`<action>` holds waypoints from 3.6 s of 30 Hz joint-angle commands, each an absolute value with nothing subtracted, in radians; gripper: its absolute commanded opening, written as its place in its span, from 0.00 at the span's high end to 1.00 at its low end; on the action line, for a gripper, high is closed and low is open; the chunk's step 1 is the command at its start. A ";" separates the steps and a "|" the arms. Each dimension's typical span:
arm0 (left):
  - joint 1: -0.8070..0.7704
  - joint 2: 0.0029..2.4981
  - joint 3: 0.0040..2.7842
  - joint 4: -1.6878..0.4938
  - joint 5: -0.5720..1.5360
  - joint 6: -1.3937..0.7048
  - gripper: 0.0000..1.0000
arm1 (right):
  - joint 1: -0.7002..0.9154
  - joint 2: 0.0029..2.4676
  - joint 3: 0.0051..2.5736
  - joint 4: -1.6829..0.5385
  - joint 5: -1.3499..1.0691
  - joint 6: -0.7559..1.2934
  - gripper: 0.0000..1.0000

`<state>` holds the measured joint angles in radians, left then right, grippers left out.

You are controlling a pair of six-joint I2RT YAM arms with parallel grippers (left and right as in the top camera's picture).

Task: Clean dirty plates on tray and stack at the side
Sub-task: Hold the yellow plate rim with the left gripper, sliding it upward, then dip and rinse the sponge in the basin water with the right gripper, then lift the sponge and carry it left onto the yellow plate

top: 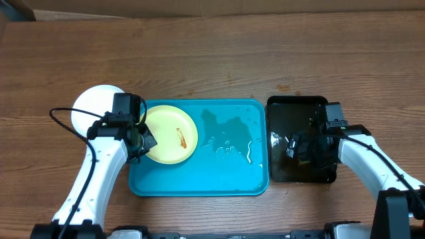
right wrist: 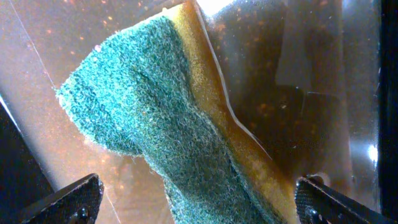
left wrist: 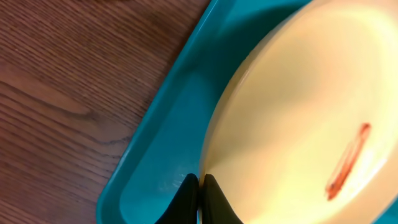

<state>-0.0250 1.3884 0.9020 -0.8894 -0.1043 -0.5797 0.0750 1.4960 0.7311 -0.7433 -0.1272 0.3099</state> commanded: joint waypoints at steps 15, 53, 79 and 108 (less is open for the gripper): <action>-0.027 1.507 0.890 -0.888 -0.104 -0.441 0.96 | 0.078 1.499 0.725 -0.732 -0.139 0.307 0.00; -0.027 1.508 0.890 -0.890 -0.119 -0.440 0.73 | 0.078 1.502 0.708 -0.596 -0.098 0.245 0.45; -0.027 1.519 0.771 -0.699 -0.167 -0.406 0.67 | 0.078 1.500 0.735 -0.664 -0.152 0.246 0.60; -0.027 1.519 0.703 -0.598 -0.147 -0.404 0.77 | 0.078 1.416 1.027 -1.028 -0.184 0.262 0.96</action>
<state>-0.0250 1.5085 0.7303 -0.6079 -0.1539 -0.4084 0.0746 1.4261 1.0138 -1.0325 -0.1829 0.2615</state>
